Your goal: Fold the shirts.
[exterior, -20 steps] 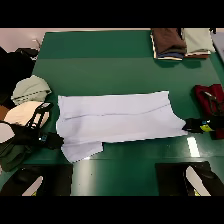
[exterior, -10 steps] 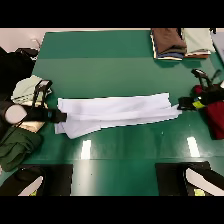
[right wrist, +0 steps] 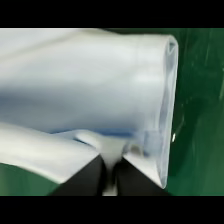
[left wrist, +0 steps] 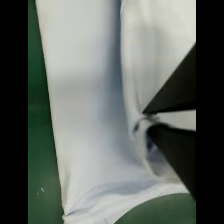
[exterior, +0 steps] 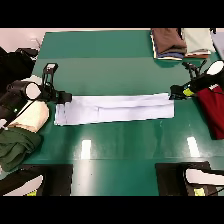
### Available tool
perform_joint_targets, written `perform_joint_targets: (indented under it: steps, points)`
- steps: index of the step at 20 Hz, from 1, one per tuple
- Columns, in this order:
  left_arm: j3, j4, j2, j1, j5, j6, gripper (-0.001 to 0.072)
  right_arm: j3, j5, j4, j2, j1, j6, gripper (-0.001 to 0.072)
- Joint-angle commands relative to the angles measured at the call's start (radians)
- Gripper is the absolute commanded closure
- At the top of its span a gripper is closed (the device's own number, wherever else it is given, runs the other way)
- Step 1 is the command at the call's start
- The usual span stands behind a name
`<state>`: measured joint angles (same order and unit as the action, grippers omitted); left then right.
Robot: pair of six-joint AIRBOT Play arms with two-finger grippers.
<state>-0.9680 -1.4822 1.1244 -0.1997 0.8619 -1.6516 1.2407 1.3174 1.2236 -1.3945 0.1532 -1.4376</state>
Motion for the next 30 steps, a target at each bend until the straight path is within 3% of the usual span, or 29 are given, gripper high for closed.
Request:
perform_joint_targets:
  steps: [1, 4, 5, 8, 9, 12, 17, 19, 21, 24, 30]
  points:
    - [-0.015, 0.029, 0.022, 0.032, -0.016, -0.001, 0.0140, 0.031, -0.016, -0.105, -0.041, 0.070, 0.043, 0.0249]
    - [-0.014, 0.064, 0.019, 0.032, 0.003, 0.002, 0.0143, 0.016, 0.002, -0.159, -0.046, 0.144, 0.117, 0.0193]
    - [-0.014, 0.067, 0.019, 0.032, 0.023, 0.002, 0.0206, 0.000, 0.012, -0.159, -0.046, 0.171, 0.134, 0.0189]
    - [-0.014, 0.125, 0.019, 0.032, 0.066, 0.003, 0.0656, -0.105, 0.017, -0.161, -0.050, 0.260, 0.192, 0.0179]
    - [-0.014, 0.161, 0.020, 0.032, 0.057, 0.006, 0.0683, -0.138, 0.014, -0.168, -0.062, 0.283, 0.213, 0.0179]
    - [-0.014, 0.288, 0.021, 0.018, 0.018, 0.037, 0.0683, -0.214, 0.010, -0.306, -0.133, 0.321, 0.296, 0.0188]
    - [-0.014, 0.307, 0.062, -0.124, -0.055, 0.024, 0.0683, -0.203, -0.062, -0.499, -0.231, 0.202, 0.339, 0.0221]
    - [-0.015, 0.357, 0.119, -0.174, -0.104, 0.025, 0.0684, -0.166, -0.060, -0.494, -0.255, 0.137, 0.339, 0.0389]
    - [-0.016, 0.438, 0.186, -0.214, -0.184, 0.029, 0.0684, -0.134, -0.056, -0.496, -0.249, 0.093, 0.347, 0.0673]
    - [-0.090, 0.472, 0.309, -0.267, -0.189, 0.038, 0.0684, -0.065, -0.017, -0.500, -0.161, 0.078, 0.344, 0.0694]
    - [-0.342, 0.466, 0.552, -0.343, -0.127, 0.037, 0.0684, 0.124, 0.062, -0.499, 0.066, -0.024, 0.221, 0.0694]
